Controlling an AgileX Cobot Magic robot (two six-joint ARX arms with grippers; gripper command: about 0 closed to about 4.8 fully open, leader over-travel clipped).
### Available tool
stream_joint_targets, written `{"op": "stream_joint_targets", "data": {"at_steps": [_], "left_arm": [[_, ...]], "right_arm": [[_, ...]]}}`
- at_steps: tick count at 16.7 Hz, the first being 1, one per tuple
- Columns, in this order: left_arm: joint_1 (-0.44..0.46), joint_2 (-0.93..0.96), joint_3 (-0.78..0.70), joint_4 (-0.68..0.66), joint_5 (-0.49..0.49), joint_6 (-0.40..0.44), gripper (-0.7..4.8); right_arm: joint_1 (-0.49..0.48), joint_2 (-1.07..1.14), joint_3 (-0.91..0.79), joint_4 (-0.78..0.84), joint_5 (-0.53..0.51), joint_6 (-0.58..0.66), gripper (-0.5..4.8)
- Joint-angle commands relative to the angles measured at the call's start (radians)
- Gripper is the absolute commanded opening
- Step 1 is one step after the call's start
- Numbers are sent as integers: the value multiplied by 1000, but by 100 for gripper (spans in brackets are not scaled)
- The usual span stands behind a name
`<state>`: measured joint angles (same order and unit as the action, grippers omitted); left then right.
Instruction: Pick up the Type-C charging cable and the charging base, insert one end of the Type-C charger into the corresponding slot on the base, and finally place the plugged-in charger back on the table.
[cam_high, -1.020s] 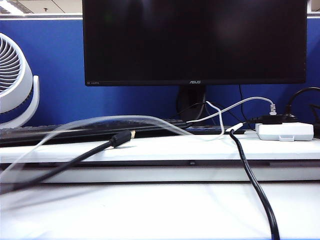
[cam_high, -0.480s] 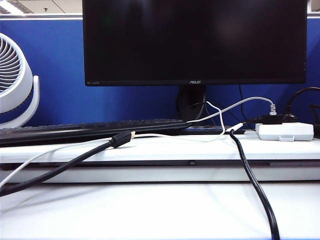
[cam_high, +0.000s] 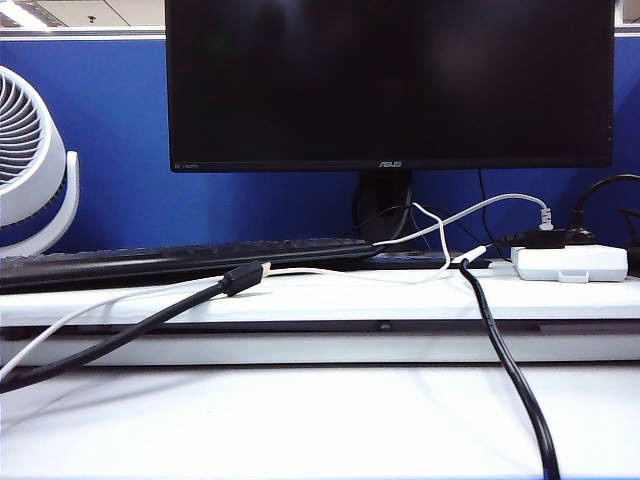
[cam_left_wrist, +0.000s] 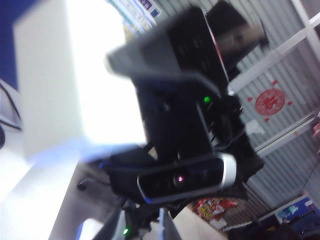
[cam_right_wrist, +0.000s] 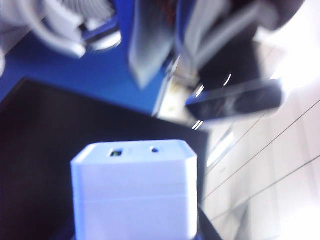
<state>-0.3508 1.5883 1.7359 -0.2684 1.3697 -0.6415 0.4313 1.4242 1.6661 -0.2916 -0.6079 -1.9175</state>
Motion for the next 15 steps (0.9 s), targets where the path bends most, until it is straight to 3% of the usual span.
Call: {"op": "stream_joint_targets", "data": {"at_steps": [1,3,5,7,8,10,12,15], "left_arm": [[1,-3,0,-238,20,236,102],[1,-4,0,-438,-37,418,102],[1,-4,0,-705,-276,647,102],[0,-4,0,-901,-546,796,102],[0,-4,0,-964,-655,825,102],[0,-4,0,-1011,-783,824,102],[0,-4,0,-1012,-840,811,102],[0,-4,0,-1009,-850,809,102]], "right_arm": [[-3,-4,7,11,20,11,53],[-18,-4,7,10,30,17,53],[-18,-4,7,0,31,40,53],[-19,-4,7,-3,30,40,53],[-19,-4,7,-3,30,40,53],[-19,-4,7,-3,30,40,53],[-19,-4,7,-3,30,40,53],[-19,-4,7,-3,31,44,53]]}}
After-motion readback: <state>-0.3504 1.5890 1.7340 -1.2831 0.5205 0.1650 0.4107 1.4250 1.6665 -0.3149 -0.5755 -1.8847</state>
